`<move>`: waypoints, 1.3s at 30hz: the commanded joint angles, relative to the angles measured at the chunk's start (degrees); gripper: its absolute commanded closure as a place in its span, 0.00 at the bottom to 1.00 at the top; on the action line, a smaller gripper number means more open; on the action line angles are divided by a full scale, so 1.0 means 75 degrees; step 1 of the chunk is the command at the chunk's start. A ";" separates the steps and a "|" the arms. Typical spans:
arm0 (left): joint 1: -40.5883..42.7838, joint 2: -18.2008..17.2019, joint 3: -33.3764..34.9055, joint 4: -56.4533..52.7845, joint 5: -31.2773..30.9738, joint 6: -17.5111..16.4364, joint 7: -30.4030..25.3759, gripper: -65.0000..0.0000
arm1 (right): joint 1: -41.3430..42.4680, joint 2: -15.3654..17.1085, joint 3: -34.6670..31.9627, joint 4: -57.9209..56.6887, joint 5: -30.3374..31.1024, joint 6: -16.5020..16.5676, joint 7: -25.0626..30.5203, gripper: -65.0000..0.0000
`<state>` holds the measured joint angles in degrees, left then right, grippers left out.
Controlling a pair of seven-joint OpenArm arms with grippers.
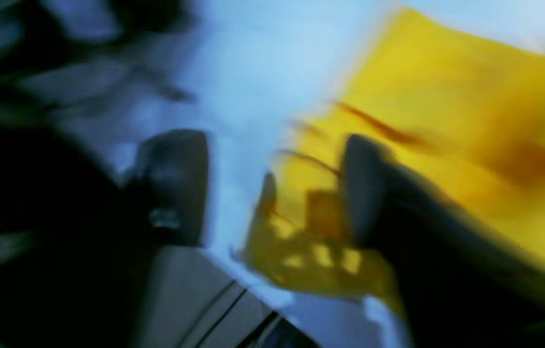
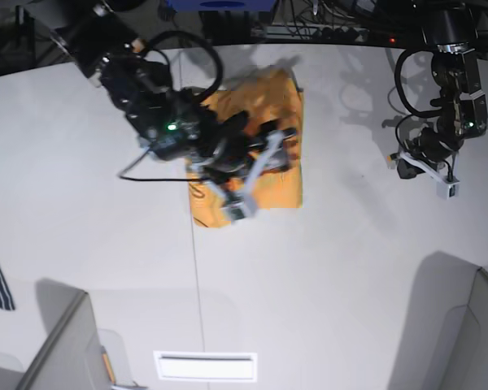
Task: Fold the T-shirt properly
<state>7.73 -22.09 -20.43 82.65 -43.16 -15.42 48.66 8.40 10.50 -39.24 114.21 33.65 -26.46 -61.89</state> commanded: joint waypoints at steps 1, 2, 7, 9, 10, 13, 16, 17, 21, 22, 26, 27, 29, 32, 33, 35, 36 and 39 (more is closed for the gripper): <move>-0.0063 -0.0120 -0.0037 0.0145 -0.0101 -0.0071 -0.0106 1.00 | -0.0025 -0.0082 0.0093 0.0074 0.0149 0.0029 0.0076 0.82; -0.0063 -0.0120 -0.0037 0.0145 -0.0101 -0.0071 -0.0106 1.00 | -0.0118 0.0000 0.0163 0.0062 0.0173 0.0029 0.0076 0.98; -0.0063 -0.0120 -0.0002 0.0156 -0.0112 -0.0071 -0.0106 1.00 | -0.0470 0.0082 0.0339 -0.0207 -0.0167 0.0029 0.0123 1.00; -0.0063 -0.0120 -0.0037 0.0156 -0.0112 -0.0071 -0.0106 1.00 | -0.0517 0.0082 0.0468 -0.0219 -0.0484 0.0029 0.0064 1.00; -0.0063 -0.0120 -0.0037 0.0156 -0.0112 -0.0071 -0.0106 1.00 | -0.0552 0.0094 0.0515 -0.0219 -0.0589 0.0029 0.0064 1.00; -0.0005 -0.0120 -0.0037 0.0156 -0.0112 -0.0071 -0.0106 1.00 | -0.0552 0.0153 0.0726 -0.0418 -0.0624 0.0029 0.0064 1.00; 0.0042 -0.0120 -0.0049 0.0156 -0.0112 -0.0071 -0.0106 1.00 | -0.0423 0.0235 0.0784 -0.0653 -0.0624 0.0029 0.0064 1.00; 0.0042 -0.0120 -0.0049 0.0156 -0.0112 -0.0071 -0.0106 1.00 | -0.0470 0.0340 0.0772 -0.0629 -0.0624 0.0029 0.0064 1.00; 0.0042 -0.0120 -0.0049 0.0156 -0.0101 -0.0071 -0.0106 1.00 | -0.0728 0.0528 0.0679 0.0180 -0.0624 0.0017 -0.0030 1.00; 0.0042 -0.0120 -0.0049 0.0156 -0.0101 -0.0071 -0.0106 1.00 | -0.0704 0.0528 0.0573 0.0191 -0.0636 0.0017 -0.0229 1.00; 0.0042 -0.0120 -0.0049 0.0156 -0.0089 -0.0071 -0.0106 1.00 | -0.0622 0.0504 -0.0001 0.0180 -0.0636 -0.0006 -0.0510 0.70; 0.0042 -0.0120 -0.0049 0.0156 -0.0101 -0.0071 -0.0106 1.00 | -0.0634 0.0504 -0.0107 0.0180 -0.0636 -0.0018 -0.0463 0.59; 0.0042 -0.0120 -0.0049 0.0156 -0.0101 -0.0071 -0.0106 1.00 | -0.0622 0.0528 -0.0470 0.0168 -0.0706 -0.0440 -0.0323 0.42; 0.0042 -0.0144 -0.0049 0.0156 -0.0066 -0.0071 -0.0106 1.00 | -0.0376 0.0493 -0.1419 0.0109 -0.1468 -0.1366 -0.0276 0.39; 0.0042 -0.0202 -0.0049 0.0156 -0.0077 -0.0071 -0.0106 1.00 | -0.0282 0.0481 -0.1701 0.0039 -0.1785 -0.1401 -0.0323 0.39; 0.0042 -0.0214 -0.0049 0.0156 -0.0101 -0.0071 -0.0106 1.00 | -0.0224 0.0458 -0.1912 -0.0090 -0.2183 -0.1390 -0.0311 0.39; 0.0042 -0.0214 -0.0049 0.0156 -0.0101 -0.0071 -0.0106 1.00 | -0.0224 0.0446 -0.1923 -0.0137 -0.2336 -0.1390 -0.0276 0.40; 0.0042 -0.0226 -0.0049 0.0156 -0.0101 -0.0071 -0.0106 1.00 | -0.0224 0.0446 -0.1935 -0.0195 -0.2699 -0.1390 -0.0264 0.40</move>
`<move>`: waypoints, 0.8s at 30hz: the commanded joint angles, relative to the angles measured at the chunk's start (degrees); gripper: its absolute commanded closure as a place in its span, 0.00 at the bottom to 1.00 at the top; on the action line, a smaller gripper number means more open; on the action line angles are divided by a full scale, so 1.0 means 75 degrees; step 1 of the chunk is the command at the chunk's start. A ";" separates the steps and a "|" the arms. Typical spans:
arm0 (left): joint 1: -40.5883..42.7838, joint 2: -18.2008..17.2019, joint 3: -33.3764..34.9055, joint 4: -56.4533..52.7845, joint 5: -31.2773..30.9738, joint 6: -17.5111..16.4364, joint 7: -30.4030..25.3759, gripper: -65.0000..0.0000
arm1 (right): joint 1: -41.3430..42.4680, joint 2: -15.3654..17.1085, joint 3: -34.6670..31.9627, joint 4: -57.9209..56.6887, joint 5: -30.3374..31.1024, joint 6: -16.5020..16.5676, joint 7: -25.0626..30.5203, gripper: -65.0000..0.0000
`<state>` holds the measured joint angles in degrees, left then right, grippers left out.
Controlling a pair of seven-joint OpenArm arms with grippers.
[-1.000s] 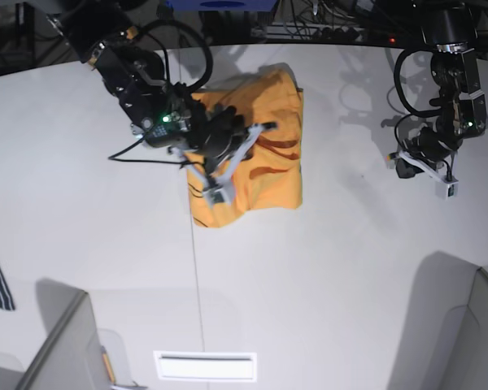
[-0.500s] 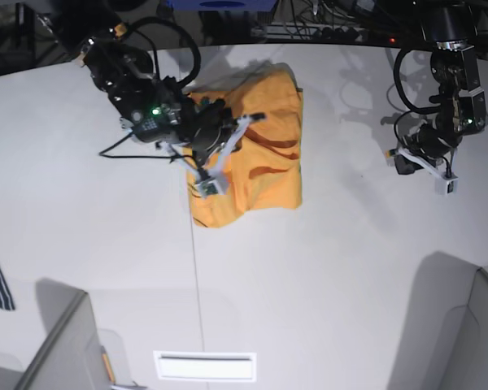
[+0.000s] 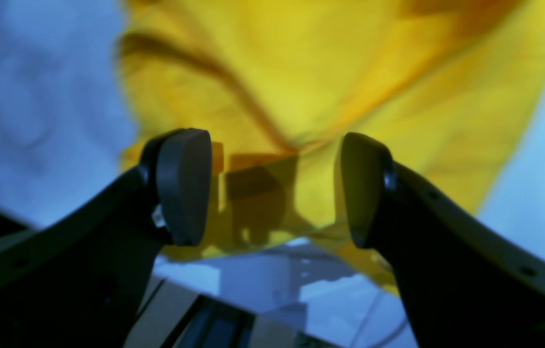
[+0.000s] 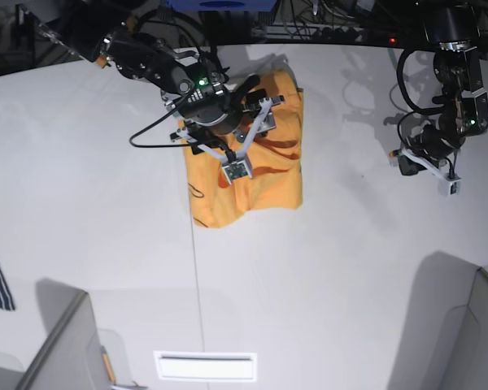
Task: Fold the T-shirt properly
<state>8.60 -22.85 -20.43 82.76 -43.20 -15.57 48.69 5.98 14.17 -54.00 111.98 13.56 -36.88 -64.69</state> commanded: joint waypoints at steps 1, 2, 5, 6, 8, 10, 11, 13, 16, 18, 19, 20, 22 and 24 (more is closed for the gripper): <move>-0.0074 -0.0124 -0.0049 0.0142 -0.0083 -0.0051 -0.0109 1.00 | 0.0100 -0.0044 0.0032 0.0090 -0.0138 0.0001 0.0109 0.40; -0.0074 -0.0124 -0.0049 0.0142 -0.0083 -0.0051 -0.0109 1.00 | 0.0100 -0.0044 0.0032 0.0090 -0.0243 0.0001 0.0109 0.40; -0.0074 -0.0124 -0.0049 0.0142 -0.0095 -0.0051 -0.0109 1.00 | 0.0182 -0.0032 0.0044 0.0090 -0.0267 0.0012 0.0109 0.40; -0.0074 -0.0124 -0.0049 0.0142 -0.0095 -0.0051 -0.0109 1.00 | 0.0193 -0.0032 0.0032 0.0090 -0.0267 0.0012 0.0109 0.40; -0.0074 -0.0124 -0.0049 0.0142 -0.0095 -0.0051 -0.0109 1.00 | 0.0193 -0.0044 0.0032 0.0090 -0.0267 0.0012 0.0121 0.41; -0.0074 -0.0124 -0.0049 0.0142 -0.0095 -0.0051 -0.0109 1.00 | 0.0217 -0.0161 0.0067 0.0020 -0.0267 0.0012 0.0132 0.49; -0.0074 -0.0124 -0.0049 0.0142 -0.0095 -0.0051 -0.0109 1.00 | 0.0240 -0.0220 0.0067 -0.0098 -0.0267 0.0012 0.0132 0.54; -0.0074 -0.0124 -0.0049 0.0130 -0.0095 -0.0051 -0.0109 1.00 | 0.0334 -0.0266 0.0020 -0.0332 -0.0267 0.0012 0.0179 0.60; -0.0074 -0.0124 -0.0049 0.0130 -0.0095 -0.0051 -0.0109 1.00 | 0.0322 -0.0360 0.0020 -0.0496 -0.0267 0.0012 0.0613 0.61; -0.0027 -0.0124 -0.0049 0.0107 -0.0083 -0.0051 -0.0109 1.00 | 0.0322 -0.0395 0.0020 -0.0660 -0.0267 0.0012 0.0719 0.61; 0.0008 -0.0124 -0.0049 0.0118 -0.0083 -0.0051 -0.0109 1.00 | 0.0322 -0.0395 0.0020 -0.0707 -0.0267 0.0012 0.0742 0.61; 0.0031 -0.0124 -0.0049 0.0130 -0.0083 -0.0051 -0.0109 1.00 | 0.0322 -0.0395 0.0020 -0.0730 -0.0267 0.0012 0.0754 0.61; 0.0031 -0.0124 -0.0049 0.0118 -0.0060 -0.0051 -0.0109 1.00 | 0.0322 -0.0395 0.0020 -0.0719 -0.0267 0.0012 0.0754 0.62; 0.0031 -0.0124 -0.0049 0.0095 -0.0060 -0.0051 -0.0109 1.00 | 0.0322 -0.0407 0.0020 -0.0707 -0.0267 0.0012 0.0754 0.71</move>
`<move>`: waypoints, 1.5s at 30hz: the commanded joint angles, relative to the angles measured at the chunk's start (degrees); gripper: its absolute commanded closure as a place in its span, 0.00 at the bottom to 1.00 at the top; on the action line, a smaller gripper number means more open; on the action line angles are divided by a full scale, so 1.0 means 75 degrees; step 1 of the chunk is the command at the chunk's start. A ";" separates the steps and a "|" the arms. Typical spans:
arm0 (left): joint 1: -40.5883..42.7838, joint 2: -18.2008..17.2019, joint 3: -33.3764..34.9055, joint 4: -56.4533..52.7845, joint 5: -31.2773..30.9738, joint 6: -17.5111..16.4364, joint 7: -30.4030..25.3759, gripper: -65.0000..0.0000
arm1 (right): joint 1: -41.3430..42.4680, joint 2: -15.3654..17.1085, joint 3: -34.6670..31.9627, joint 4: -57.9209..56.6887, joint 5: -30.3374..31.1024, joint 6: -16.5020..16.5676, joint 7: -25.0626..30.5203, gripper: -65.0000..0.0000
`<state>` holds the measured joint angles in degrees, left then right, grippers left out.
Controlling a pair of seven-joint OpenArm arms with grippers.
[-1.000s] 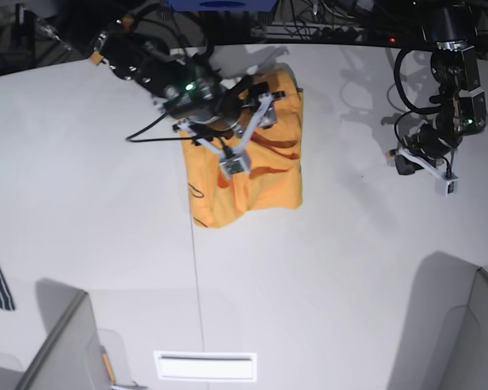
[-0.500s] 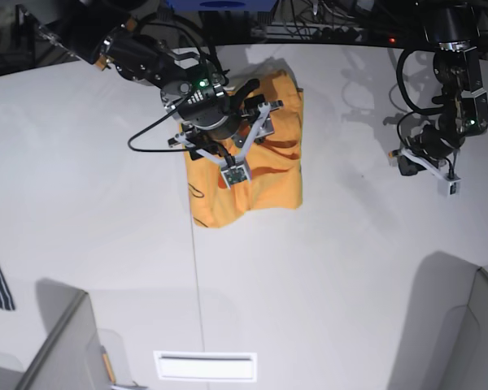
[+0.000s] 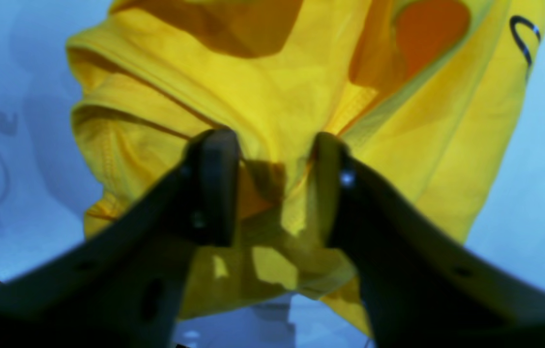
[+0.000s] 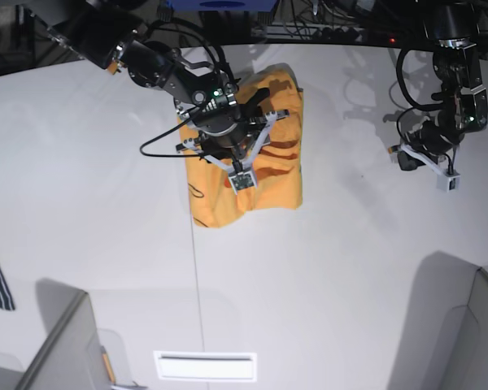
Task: Fold the T-shirt properly
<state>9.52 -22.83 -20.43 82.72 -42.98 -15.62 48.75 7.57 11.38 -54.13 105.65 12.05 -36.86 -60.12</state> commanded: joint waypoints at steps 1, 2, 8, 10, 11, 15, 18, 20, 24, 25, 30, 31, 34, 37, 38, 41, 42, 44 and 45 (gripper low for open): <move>-0.0091 -0.0127 -0.0049 0.0101 -0.0089 -0.0045 -0.0118 1.00 | 0.0121 -0.0046 0.0038 0.0138 -0.0066 0.0009 0.0156 0.78; -0.0091 -0.0127 -0.0049 0.0101 -0.0089 -0.0045 -0.0118 1.00 | 0.0133 -0.0069 0.0038 0.0138 -0.0066 0.0009 0.0156 0.84; -0.0115 -0.0127 -0.0049 0.0124 -0.0089 -0.0045 -0.0118 1.00 | 0.0239 -0.0269 0.0038 0.0138 -0.0066 0.0080 0.0145 1.00; -0.0126 -0.0127 -0.0049 0.0124 -0.0089 -0.0045 -0.0118 1.00 | 0.0297 -0.0397 0.0073 0.0138 -0.0066 0.0150 0.0156 1.00; -0.0126 -0.0127 -0.0049 0.0112 -0.0089 -0.0045 -0.0118 1.00 | 0.0332 -0.0456 0.0085 0.0138 -0.0066 0.0150 0.0156 1.00; -0.0138 -0.0127 -0.0049 0.0101 -0.0089 -0.0045 -0.0118 1.00 | 0.0672 -0.0690 0.0061 0.0138 -0.0066 0.0162 0.0145 1.00; -0.0138 -0.0127 -0.0049 0.0101 -0.0089 -0.0045 -0.0118 1.00 | 0.0907 -0.0937 0.0049 0.0091 -0.0066 0.0174 0.0133 1.00; -0.0138 -0.0127 -0.0049 0.0101 -0.0089 -0.0045 -0.0118 1.00 | 0.1024 -0.1183 0.0073 0.0021 -0.0066 0.0174 0.0156 1.00; -0.0161 -0.0127 -0.0049 0.0101 -0.0089 -0.0045 -0.0118 1.00 | 0.1258 -0.1593 0.0049 -0.0448 -0.0066 0.0174 0.0356 1.00; -0.0161 -0.0127 -0.0049 0.0101 -0.0089 -0.0045 -0.0118 1.00 | 0.1294 -0.1687 0.0049 -0.0636 -0.0066 0.0174 0.0531 1.00; -0.0150 -0.0127 -0.0049 0.0101 -0.0077 -0.0045 -0.0118 1.00 | 0.1528 -0.2074 0.0049 -0.1690 -0.0054 0.0174 0.1200 1.00; -0.0138 -0.0127 -0.0049 0.0101 -0.0077 -0.0045 -0.0118 1.00 | 0.1575 -0.2167 0.0049 -0.1890 -0.0054 0.0174 0.1340 1.00; -0.0115 -0.0127 -0.0049 0.0089 -0.0077 -0.0045 -0.0118 1.00 | 0.1622 -0.2367 0.0073 -0.2417 -0.0054 0.0174 0.1844 1.00; -0.0091 -0.0127 -0.0049 0.0089 -0.0077 -0.0045 -0.0118 1.00 | 0.1809 -0.2425 0.0073 -0.2699 -0.0054 0.0174 0.2278 1.00; -0.0091 -0.0127 -0.0025 0.0089 -0.0077 -0.0045 -0.0118 1.00 | 0.1844 -0.2437 0.0073 -0.2757 -0.0054 0.0174 0.2395 1.00; -0.0079 -0.0127 -0.0025 0.0089 -0.0077 -0.0045 -0.0118 1.00 | 0.1903 -0.2437 0.0096 -0.2769 -0.0054 0.0174 0.2723 0.91; -0.0068 -0.0127 -0.0014 0.0089 -0.0077 -0.0045 -0.0118 1.00 | 0.1915 -0.2437 0.0096 -0.2769 -0.0054 0.0174 0.2817 0.82; 0.0003 -0.0127 -0.0014 0.0089 -0.0077 -0.0045 -0.0118 1.00 | 0.1962 -0.2437 0.0096 -0.2722 -0.0042 0.0174 0.2852 0.64; 0.0014 -0.0127 -0.0002 0.0089 -0.0077 -0.0045 -0.0118 1.00 | 0.1962 -0.2437 0.0096 -0.2652 -0.0042 0.0174 0.2876 0.58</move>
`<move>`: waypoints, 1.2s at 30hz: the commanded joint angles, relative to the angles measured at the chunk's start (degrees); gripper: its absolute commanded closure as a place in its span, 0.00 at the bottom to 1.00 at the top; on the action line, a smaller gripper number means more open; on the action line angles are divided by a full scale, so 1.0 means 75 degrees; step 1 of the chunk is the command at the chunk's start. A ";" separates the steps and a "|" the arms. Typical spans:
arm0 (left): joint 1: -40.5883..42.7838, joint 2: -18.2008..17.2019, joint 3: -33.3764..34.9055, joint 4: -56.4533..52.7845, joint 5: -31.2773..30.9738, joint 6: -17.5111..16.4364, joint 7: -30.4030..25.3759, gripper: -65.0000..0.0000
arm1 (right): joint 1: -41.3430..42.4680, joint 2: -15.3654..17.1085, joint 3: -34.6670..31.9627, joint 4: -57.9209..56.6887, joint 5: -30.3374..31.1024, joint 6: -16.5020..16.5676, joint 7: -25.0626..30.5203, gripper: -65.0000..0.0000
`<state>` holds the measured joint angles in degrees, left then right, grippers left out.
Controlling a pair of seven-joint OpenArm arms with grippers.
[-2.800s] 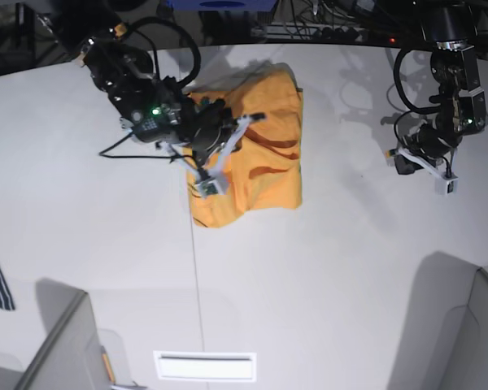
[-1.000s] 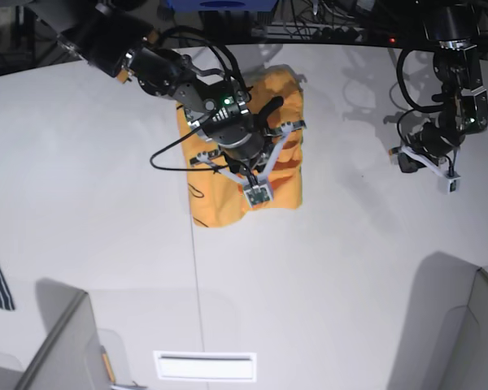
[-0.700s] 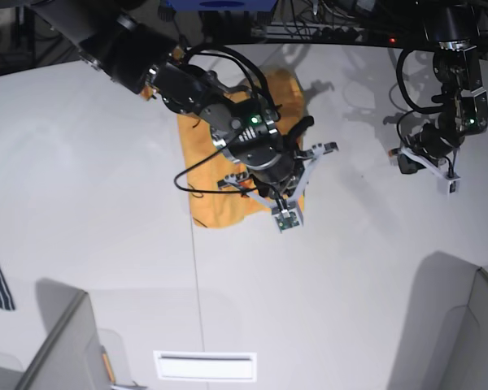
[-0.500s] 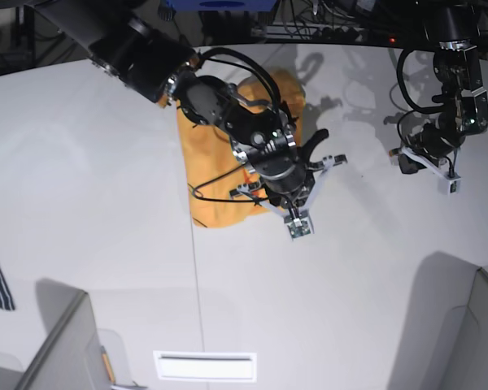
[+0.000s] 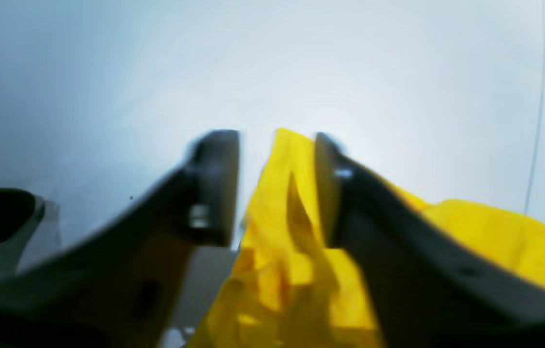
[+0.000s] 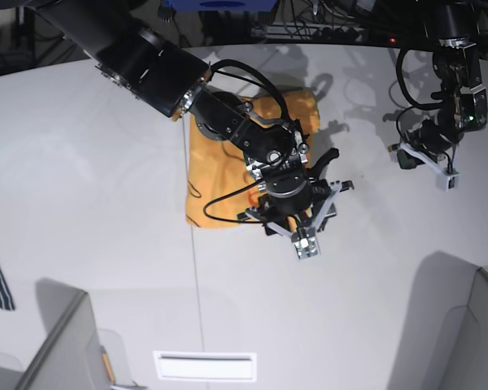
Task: Fold the T-shirt properly
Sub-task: 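Move the right gripper away and grasp the bundle edge with the left gripper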
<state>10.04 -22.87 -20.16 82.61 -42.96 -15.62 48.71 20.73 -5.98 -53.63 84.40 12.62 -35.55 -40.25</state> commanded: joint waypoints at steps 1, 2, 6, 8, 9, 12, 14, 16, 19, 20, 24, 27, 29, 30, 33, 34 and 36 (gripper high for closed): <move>-0.0032 -0.0121 -0.0025 0.0115 -0.0080 -0.0045 -0.0112 1.00 | 0.0207 -0.0123 0.0029 0.0275 -0.0118 -0.0001 0.0203 0.51; -0.0032 -0.0121 -0.0013 0.0115 -0.0080 -0.0045 -0.0112 1.00 | 0.0207 -0.0123 0.0029 0.0369 -0.0118 -0.0001 0.0180 0.48; -0.0020 -0.0086 0.0010 0.0139 -0.0080 -0.0045 -0.0112 1.00 | 0.0149 0.0029 0.0029 0.0861 -0.0142 -0.0001 0.0098 0.48; 0.0073 -0.0086 0.0010 0.0186 -0.0127 -0.0045 -0.0112 1.00 | 0.0137 0.0393 0.0041 0.1388 -0.0142 -0.0037 -0.0289 0.48; 0.0120 -0.0086 0.0010 0.0256 -0.0115 -0.0045 -0.0112 1.00 | 0.0102 0.0568 0.0041 0.1670 -0.0142 -0.0037 -0.0524 0.51; 0.0249 -0.0086 -0.0072 0.0502 -0.0104 -0.0045 -0.0112 1.00 | -0.0203 0.1049 0.0041 0.2408 -0.0142 -0.0037 -0.1297 0.82; 0.0355 -0.0097 -0.0072 0.0690 -0.0115 -0.0045 -0.0112 1.00 | -0.0519 0.1213 0.0041 0.2514 -0.0142 -0.0037 -0.1485 1.00; 0.0402 -0.0086 -0.0084 0.0924 -0.0127 -0.0045 -0.0112 1.00 | -0.0730 0.1260 0.0041 0.2338 -0.0142 -0.0037 -0.1403 1.00; 0.0413 -0.0062 -0.0060 0.1194 -0.0127 -0.0045 -0.0112 1.00 | -0.0766 0.1178 0.0018 0.1799 -0.0142 -0.0037 -0.1274 1.00; 0.0425 -0.0062 -0.0013 0.1311 -0.0139 -0.0045 -0.0112 1.00 | -0.0754 0.1084 -0.0018 0.1588 -0.0142 -0.0013 -0.1239 1.00; 0.0741 -0.0027 0.0033 0.2026 -0.0150 -0.0057 -0.0112 1.00 | -0.0777 0.0920 0.0041 0.1541 -0.0153 -0.0048 -0.1274 1.00; 0.0917 0.0242 0.0186 0.2717 -0.0150 -0.0479 -0.0112 1.00 | -0.0977 0.1518 0.0346 0.2432 -0.0153 -0.0458 -0.1438 1.00; 0.0929 0.0535 0.0256 0.3010 -0.0150 -0.1006 -0.0100 1.00 | -0.1340 0.1846 0.0932 0.3076 -0.0153 -0.0593 -0.1555 1.00; 0.0929 0.0711 0.0244 0.3022 -0.0150 -0.1112 -0.0100 1.00 | -0.1539 0.2045 0.1283 0.3381 -0.0153 -0.0593 -0.1567 1.00; 0.0859 0.1110 0.0303 0.2917 -0.0150 -0.1112 -0.0100 0.85 | -0.2219 0.2655 0.2104 0.3979 -0.0153 -0.0593 -0.1473 1.00; 0.0847 0.1286 0.0409 0.2870 -0.0150 -0.1112 -0.0100 0.66 | -0.2418 0.2819 0.2374 0.4014 -0.0153 -0.0593 -0.1379 1.00; 0.0659 0.1461 0.0702 0.2835 -0.0139 -0.1112 -0.0100 0.35 | -0.2840 0.3100 0.2854 0.4002 -0.0142 -0.0593 -0.1110 1.00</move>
<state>16.19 -11.84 -14.92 102.59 -42.13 -22.98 49.80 -1.37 16.67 -32.77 113.49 12.80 -39.64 -50.24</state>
